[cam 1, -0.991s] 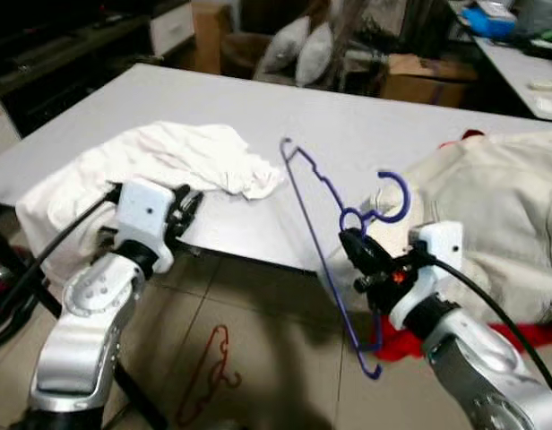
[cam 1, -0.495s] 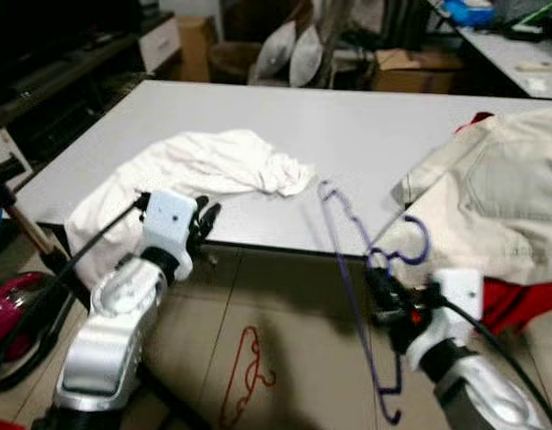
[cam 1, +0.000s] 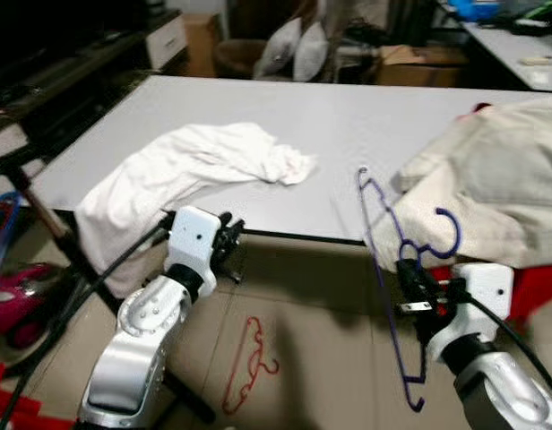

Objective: Hang hanger

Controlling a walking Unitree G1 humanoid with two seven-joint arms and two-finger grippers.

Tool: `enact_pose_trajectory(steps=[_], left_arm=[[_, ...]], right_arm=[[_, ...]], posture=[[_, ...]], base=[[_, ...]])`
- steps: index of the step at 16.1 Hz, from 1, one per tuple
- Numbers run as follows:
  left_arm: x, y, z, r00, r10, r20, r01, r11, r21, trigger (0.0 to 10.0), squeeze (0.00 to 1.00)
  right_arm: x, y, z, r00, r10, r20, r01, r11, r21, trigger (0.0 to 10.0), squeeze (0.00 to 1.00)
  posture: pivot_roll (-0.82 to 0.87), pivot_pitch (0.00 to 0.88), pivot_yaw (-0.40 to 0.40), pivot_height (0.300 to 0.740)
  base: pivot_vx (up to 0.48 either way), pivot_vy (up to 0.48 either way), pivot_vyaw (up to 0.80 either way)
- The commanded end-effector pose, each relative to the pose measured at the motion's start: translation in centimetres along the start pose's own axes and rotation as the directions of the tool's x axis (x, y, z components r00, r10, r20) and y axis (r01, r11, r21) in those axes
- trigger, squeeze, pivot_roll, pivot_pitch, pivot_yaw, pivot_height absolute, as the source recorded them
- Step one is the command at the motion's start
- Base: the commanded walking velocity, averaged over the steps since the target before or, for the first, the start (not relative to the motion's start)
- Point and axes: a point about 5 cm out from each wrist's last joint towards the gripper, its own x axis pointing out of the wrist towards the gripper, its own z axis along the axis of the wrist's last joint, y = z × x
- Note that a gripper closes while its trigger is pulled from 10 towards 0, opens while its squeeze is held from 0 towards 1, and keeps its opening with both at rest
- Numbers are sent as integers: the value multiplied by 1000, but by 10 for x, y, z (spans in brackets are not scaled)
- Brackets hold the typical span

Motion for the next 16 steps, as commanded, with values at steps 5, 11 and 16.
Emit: enact_pose_trajectory(steps=[5,11,16], left_arm=[[1,14,7,999,44,25,-45,999,31,10000,0],[1,11,7,999,27,31,-28,999,32,10000,0],[3,12,6,999,26,30,-27,999,32,10000,0]], right_arm=[[14,8,11,996,51,71,-51,999,2,10000,0],[13,7,11,995,60,74,-59,998,-15,10000,0],[14,10,11,994,82,77,-81,997,-14,10000,0]], posture=[[17,12,35,740],[12,10,39,740],[14,10,41,740]], base=[[158,0,-160],[291,0,0],[295,0,-320]])
